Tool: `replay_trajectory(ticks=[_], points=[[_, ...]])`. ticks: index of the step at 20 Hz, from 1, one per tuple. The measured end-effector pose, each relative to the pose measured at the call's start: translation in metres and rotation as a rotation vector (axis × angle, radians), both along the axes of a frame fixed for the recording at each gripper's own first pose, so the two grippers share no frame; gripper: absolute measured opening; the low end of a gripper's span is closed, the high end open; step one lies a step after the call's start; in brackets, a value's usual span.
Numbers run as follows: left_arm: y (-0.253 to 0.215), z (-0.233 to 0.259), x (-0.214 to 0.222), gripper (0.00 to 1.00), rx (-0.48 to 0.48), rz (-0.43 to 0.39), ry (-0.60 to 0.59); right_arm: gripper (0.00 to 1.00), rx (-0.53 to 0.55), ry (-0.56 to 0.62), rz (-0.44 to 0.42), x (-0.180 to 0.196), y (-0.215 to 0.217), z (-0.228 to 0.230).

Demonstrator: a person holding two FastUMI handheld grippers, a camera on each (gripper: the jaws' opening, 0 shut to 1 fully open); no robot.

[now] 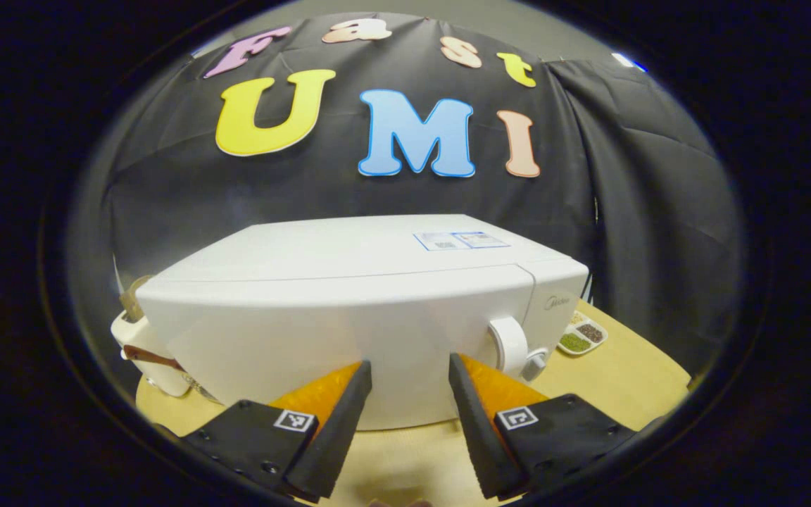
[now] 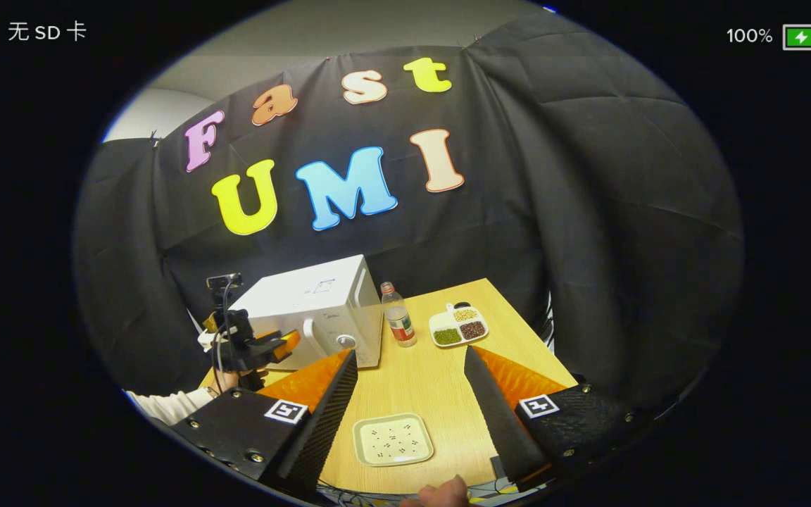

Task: Open the microwave oven with the left hand, put the food in, and close the microwave oven.

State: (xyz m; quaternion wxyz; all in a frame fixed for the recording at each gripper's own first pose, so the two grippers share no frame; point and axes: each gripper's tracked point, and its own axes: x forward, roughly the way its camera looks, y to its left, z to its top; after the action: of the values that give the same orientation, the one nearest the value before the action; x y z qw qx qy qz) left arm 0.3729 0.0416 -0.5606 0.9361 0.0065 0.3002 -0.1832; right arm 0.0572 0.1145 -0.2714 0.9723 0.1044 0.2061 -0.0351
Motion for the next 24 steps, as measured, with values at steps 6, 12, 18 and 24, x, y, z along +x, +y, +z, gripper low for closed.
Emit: replay_trajectory(ticks=[6, 12, 18, 24], points=[[0.003, 0.09, -0.073, 0.83, -0.048, -0.021, -0.058, 0.94, 0.003, -0.078, -0.004, 0.006, 0.004, 0.026], [0.069, 0.254, -0.165, 0.86, -0.132, 0.04, -0.229, 0.93, -0.039, -0.204, -0.035, 0.025, 0.013, 0.079], [0.117, 0.412, -0.207, 0.91, -0.208, 0.151, -0.422, 0.93, -0.163, -0.307, 0.027, 0.031, 0.042, 0.147], [0.091, 0.495, -0.264, 0.87, -0.16, 0.263, -0.545, 0.94, -0.12, -0.327, 0.128, 0.037, 0.038, 0.207]])
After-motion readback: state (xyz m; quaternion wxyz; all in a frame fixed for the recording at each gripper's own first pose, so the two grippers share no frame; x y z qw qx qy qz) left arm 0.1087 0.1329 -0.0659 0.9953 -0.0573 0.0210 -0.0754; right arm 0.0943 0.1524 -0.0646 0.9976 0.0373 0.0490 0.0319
